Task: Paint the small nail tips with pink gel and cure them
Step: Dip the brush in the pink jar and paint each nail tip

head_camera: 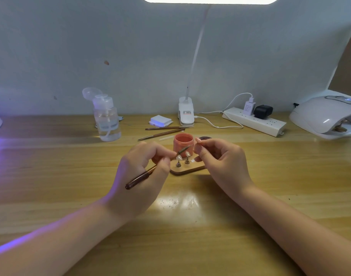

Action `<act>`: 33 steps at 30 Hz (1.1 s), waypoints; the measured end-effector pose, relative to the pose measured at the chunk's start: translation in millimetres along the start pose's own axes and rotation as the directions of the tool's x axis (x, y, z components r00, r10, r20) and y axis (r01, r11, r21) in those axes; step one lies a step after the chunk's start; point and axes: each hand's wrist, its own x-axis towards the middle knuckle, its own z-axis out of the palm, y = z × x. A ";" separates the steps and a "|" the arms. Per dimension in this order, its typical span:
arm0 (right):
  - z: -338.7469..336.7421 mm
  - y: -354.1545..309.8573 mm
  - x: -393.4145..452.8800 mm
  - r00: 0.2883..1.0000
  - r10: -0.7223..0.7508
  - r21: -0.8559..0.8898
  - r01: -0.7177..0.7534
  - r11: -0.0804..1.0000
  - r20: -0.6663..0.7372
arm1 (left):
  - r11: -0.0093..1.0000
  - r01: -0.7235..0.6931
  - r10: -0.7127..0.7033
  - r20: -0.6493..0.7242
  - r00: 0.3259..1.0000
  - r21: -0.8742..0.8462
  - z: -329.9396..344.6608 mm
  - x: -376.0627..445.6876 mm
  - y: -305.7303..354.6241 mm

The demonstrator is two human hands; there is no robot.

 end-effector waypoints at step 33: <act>-0.9 -3.0 -1.1 0.997 -0.076 -0.095 0.074 0.993 -0.022 | 0.999 -0.014 0.015 0.018 1.000 -0.043 1.8 0.0 9.7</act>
